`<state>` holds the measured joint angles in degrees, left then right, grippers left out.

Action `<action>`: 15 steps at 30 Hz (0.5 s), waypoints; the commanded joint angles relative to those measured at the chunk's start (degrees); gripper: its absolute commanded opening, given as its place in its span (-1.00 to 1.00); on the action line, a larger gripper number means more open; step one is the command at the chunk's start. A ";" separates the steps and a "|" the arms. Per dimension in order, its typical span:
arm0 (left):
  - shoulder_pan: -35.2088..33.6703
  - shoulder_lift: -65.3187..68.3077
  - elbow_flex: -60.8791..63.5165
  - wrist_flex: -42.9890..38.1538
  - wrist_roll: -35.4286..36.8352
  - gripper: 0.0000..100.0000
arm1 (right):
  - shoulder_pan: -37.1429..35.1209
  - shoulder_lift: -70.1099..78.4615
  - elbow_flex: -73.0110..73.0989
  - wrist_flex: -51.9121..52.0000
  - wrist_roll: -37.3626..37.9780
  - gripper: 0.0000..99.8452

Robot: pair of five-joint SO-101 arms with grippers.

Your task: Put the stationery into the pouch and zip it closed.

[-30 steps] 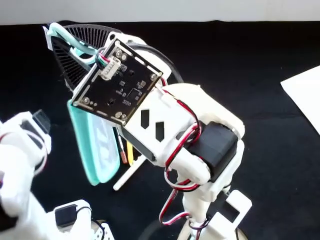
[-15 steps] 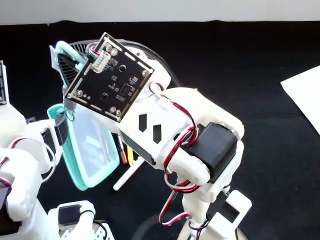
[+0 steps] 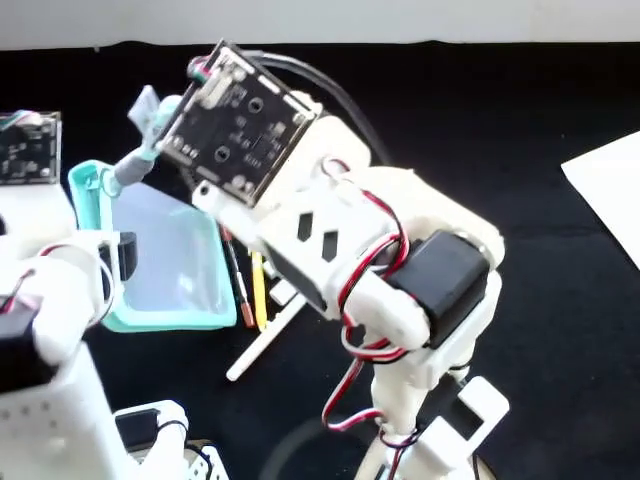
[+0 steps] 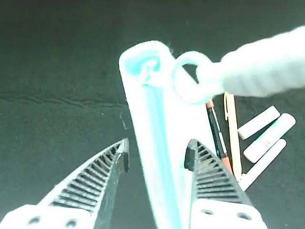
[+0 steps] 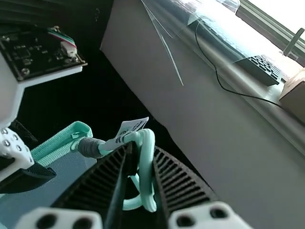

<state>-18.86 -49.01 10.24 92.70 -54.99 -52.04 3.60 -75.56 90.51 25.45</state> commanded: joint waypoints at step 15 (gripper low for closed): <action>-0.48 -0.84 2.33 -2.02 -1.23 -0.99 | 13.49 -2.07 -0.48 0.22 -6.15 -0.99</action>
<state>-18.77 -49.36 16.84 91.47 -55.52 -42.46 3.69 -75.56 90.59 19.91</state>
